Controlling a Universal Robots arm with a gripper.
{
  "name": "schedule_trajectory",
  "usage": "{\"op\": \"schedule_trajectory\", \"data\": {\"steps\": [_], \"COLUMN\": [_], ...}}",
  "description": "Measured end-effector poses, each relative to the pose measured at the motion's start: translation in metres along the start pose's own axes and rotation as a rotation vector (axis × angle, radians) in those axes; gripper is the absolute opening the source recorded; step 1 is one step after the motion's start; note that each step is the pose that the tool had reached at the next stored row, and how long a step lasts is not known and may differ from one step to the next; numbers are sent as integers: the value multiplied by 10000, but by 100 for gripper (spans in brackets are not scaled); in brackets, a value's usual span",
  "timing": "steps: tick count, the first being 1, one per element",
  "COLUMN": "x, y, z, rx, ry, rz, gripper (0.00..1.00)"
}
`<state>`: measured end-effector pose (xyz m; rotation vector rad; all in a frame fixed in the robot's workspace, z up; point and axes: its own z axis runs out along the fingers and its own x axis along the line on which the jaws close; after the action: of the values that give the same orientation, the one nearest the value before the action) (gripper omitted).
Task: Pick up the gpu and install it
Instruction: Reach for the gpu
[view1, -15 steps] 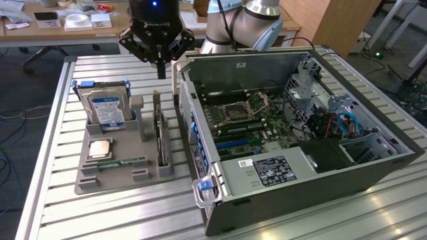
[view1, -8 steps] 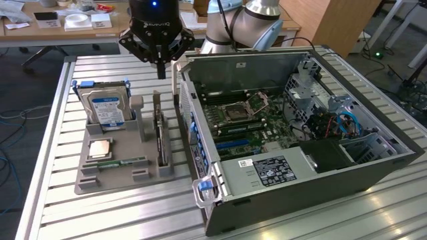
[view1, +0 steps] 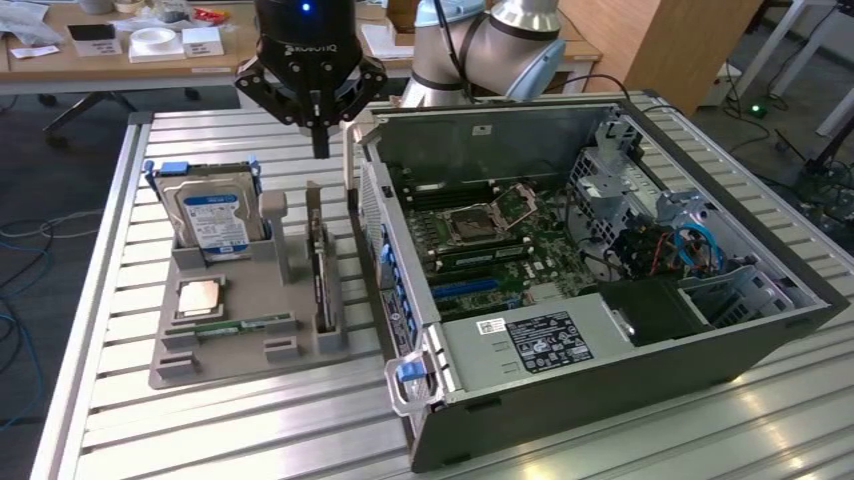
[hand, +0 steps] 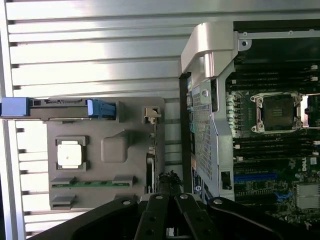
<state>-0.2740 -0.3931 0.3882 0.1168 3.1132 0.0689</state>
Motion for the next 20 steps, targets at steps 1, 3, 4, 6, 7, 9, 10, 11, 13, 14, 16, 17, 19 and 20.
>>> {"op": "schedule_trajectory", "data": {"steps": [1, 3, 4, 6, 7, 9, 10, 11, 13, 14, 16, 17, 19, 20], "x": [8, 25, 26, 30, 31, 31, 31, 31, 33, 36, 42, 45, 53, 59], "y": [-1, -2, -2, -3, -3, -3, -3, -2, -3, -6, -22, -36, -64, -75], "z": [0, 0, 0, 0, 0, -1, -1, -1, -1, -2, -2, -3, -3, -5], "rx": [0, 0, 0, 0, -1, 0, 0, 0, 0, 1, 0, 0, -1, 0], "ry": [-2, -4, -4, -4, -3, -3, -3, -3, -3, -2, -3, -3, -4, -4], "rz": [-1, -1, -3, -2, -2, -3, -2, -2, -1, -2, -2, -3, -2, -2], "gripper": [11, 11, 11, 11, 11, 11, 11, 11, 11, 11, 11, 11, 11, 11]}}
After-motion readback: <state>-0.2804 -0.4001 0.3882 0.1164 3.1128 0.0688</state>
